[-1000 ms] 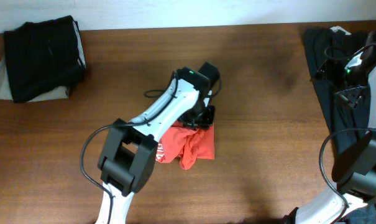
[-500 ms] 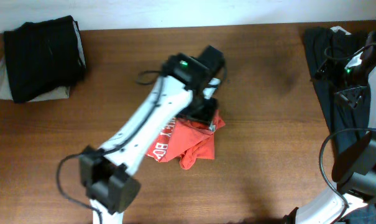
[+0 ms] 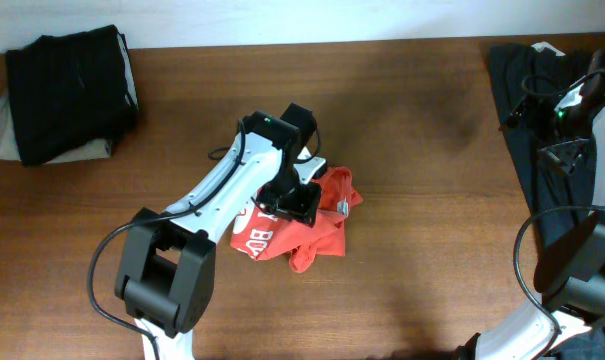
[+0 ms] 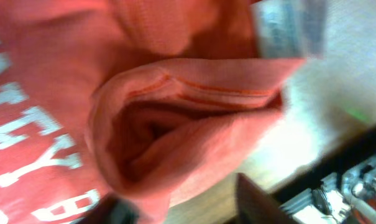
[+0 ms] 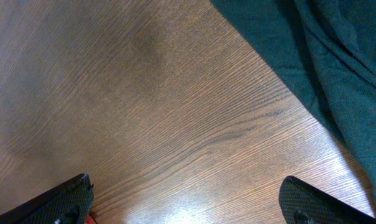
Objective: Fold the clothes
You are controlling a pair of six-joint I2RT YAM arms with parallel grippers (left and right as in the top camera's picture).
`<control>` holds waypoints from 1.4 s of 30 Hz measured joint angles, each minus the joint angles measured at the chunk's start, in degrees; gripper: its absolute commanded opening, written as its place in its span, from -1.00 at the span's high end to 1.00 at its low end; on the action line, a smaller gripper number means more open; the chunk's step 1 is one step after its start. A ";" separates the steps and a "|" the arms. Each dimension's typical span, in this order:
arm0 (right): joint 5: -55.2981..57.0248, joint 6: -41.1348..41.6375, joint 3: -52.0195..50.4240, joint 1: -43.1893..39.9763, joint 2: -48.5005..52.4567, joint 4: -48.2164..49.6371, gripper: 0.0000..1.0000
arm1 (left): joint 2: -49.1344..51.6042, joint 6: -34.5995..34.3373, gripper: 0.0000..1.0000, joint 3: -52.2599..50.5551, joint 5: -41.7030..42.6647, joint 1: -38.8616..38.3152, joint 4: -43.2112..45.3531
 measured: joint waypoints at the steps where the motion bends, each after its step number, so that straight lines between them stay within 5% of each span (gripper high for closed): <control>1: 0.00 0.00 0.00 0.00 0.00 0.00 -0.97 | 0.00 2.67 0.83 0.00 2.89 0.00 -0.02; 3: 0.00 0.00 0.00 0.00 0.00 0.00 -0.98 | 0.00 3.91 0.98 0.00 4.48 -0.24 -0.02; 8: 0.00 0.00 0.00 0.00 0.00 0.00 -0.97 | 0.00 5.29 0.99 0.00 10.12 -3.56 -0.50; 9: 0.00 -0.02 0.00 0.00 0.00 0.00 -0.97 | 0.00 5.31 0.87 0.00 10.49 -4.68 -0.46; 10: 0.00 0.00 0.00 0.00 0.00 -0.02 -0.97 | 0.00 5.46 0.00 0.00 10.93 -6.78 -0.42; 11: 0.02 0.00 0.00 0.00 0.00 0.00 -0.97 | 0.00 5.66 -0.28 0.00 11.04 -7.56 -0.42; 13: 0.00 -0.02 0.00 0.00 0.00 0.00 -0.97 | 0.00 5.84 -0.43 0.00 11.04 -10.34 -1.05; 19: 0.00 -0.02 0.00 0.00 0.00 0.00 -0.97 | 0.07 6.69 -0.42 1.49 8.48 -10.43 -6.58; 24: 0.02 -0.02 0.00 0.00 0.00 0.00 -0.97 | 0.00 4.00 -0.04 10.47 4.24 -3.48 -6.95; 27: 0.00 -0.02 0.00 0.00 0.00 0.00 -0.97 | 0.11 2.34 -0.04 10.47 2.23 -0.09 -4.52; 42: 0.02 0.00 0.00 0.00 0.00 -0.02 -0.97 | 15.15 0.00 0.18 11.08 8.11 -5.97 6.43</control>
